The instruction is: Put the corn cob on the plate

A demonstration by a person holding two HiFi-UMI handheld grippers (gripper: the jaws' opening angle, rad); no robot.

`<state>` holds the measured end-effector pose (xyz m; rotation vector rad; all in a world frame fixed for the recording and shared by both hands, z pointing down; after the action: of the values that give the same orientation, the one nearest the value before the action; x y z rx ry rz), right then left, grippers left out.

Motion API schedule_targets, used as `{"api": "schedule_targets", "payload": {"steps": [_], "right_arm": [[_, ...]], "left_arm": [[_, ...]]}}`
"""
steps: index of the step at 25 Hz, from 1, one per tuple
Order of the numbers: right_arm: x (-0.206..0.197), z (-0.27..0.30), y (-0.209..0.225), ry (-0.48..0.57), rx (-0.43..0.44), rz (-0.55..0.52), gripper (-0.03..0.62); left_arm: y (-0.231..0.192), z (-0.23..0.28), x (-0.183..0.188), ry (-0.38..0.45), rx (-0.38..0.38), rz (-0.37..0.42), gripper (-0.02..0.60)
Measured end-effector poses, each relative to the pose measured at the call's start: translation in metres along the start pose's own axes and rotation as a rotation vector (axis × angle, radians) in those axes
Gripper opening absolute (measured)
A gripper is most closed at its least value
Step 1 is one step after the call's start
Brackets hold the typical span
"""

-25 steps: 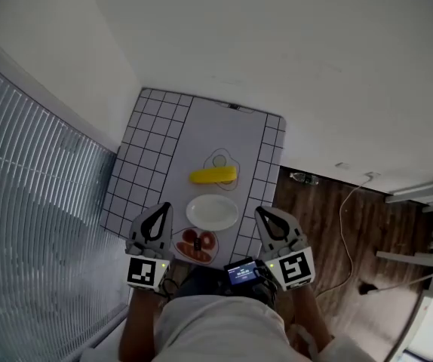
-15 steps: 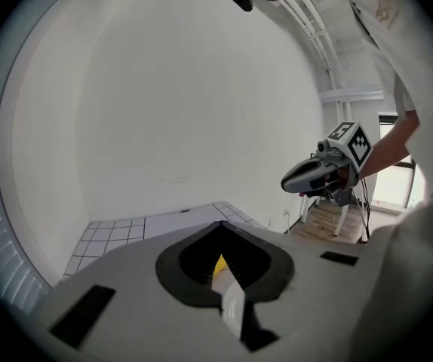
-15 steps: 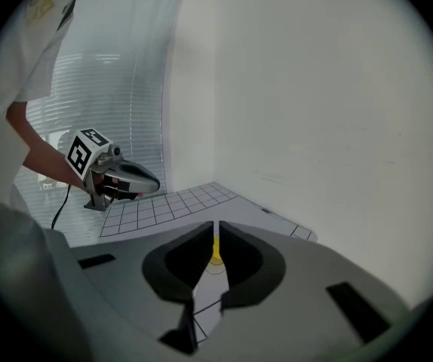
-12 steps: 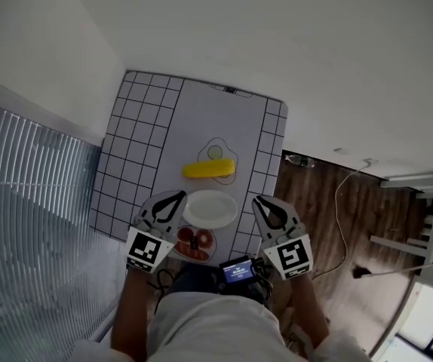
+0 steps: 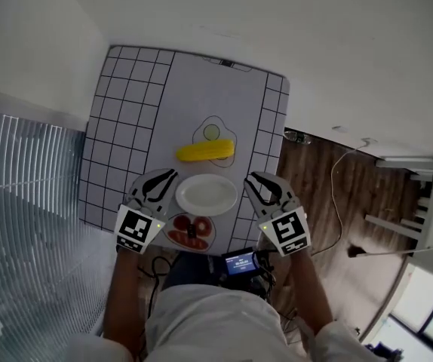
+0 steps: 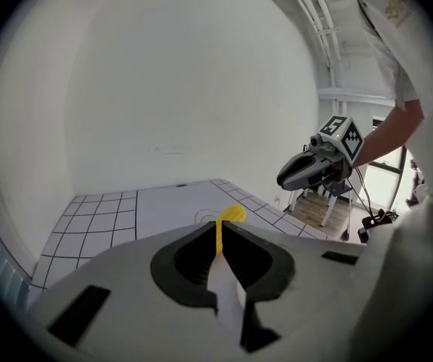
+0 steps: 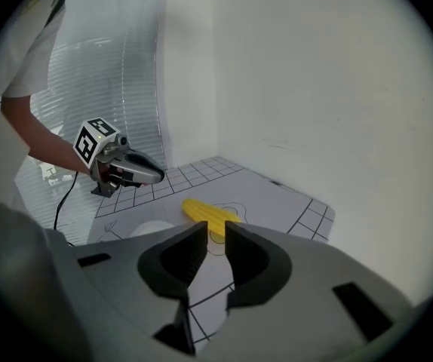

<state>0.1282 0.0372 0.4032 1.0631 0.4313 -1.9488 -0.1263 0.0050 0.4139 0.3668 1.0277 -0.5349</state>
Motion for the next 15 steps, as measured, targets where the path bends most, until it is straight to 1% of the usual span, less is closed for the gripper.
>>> {"api": "schedule_targets", "payload": {"steps": [2,4,5,7,9,11,13,15], "right_arm": [[-0.002,0.007,0.003,-0.013,0.003,0.01,0.084],[-0.004,0.016,0.005,-0.033,0.012,0.023,0.091],[-0.005,0.02,0.006,-0.045,0.017,0.022,0.105],[-0.006,0.028,0.009,-0.067,0.03,-0.002,0.111],[-0.007,0.035,0.01,-0.093,0.049,-0.026,0.132],[-0.008,0.041,0.013,-0.107,0.064,-0.027,0.146],[-0.007,0.047,0.015,-0.106,0.071,-0.024,0.158],[-0.006,0.055,0.014,-0.115,0.083,-0.044,0.17]], "left_arm": [[-0.003,0.003,-0.005,-0.007,-0.01,-0.002,0.028],[-0.006,0.007,-0.01,-0.021,-0.035,0.001,0.045],[-0.007,0.009,-0.013,-0.03,-0.051,0.005,0.061],[-0.011,0.015,-0.016,-0.046,-0.083,0.009,0.1],[-0.015,0.021,-0.017,-0.057,-0.105,0.02,0.122],[-0.017,0.029,-0.017,-0.066,-0.121,0.047,0.148],[-0.02,0.039,-0.019,-0.081,-0.133,0.086,0.158],[-0.02,0.047,-0.022,-0.109,-0.151,0.125,0.174]]}}
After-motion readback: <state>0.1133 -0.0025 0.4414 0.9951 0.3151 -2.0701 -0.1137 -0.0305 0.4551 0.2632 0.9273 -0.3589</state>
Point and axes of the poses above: the fingertips, and each gripper's own axes: z forward along the fingers, y to its right, x out of its top, the point moved 8 cm from there along -z, backward along the fingers, and after that the axes turned 6 degrees about z, right-handed, at the moved point
